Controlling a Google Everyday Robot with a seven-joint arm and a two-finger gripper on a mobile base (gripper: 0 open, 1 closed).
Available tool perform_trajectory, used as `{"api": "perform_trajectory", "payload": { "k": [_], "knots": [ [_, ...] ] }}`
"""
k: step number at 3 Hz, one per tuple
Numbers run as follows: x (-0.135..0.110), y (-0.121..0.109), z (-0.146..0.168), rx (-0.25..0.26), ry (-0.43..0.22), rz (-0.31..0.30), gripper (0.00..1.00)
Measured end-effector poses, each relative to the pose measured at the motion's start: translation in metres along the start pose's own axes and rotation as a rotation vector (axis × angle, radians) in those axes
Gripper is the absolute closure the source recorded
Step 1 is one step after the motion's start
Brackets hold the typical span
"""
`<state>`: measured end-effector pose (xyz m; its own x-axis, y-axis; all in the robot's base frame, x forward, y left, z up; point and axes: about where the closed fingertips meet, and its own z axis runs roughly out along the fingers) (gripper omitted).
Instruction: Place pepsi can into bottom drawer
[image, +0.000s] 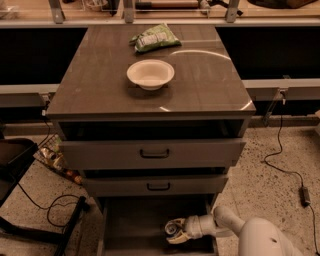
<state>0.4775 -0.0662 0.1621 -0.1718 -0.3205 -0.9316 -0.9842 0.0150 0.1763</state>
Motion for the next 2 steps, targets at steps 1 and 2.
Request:
{"api": "perform_trajectory", "payload": {
  "k": [1,2],
  "knots": [
    [-0.0023,0.0004,-0.001,0.003,-0.005,-0.005,1.0],
    [-0.0023,0.0005,-0.0009,0.003,-0.005,-0.005,1.0]
  ]
}}
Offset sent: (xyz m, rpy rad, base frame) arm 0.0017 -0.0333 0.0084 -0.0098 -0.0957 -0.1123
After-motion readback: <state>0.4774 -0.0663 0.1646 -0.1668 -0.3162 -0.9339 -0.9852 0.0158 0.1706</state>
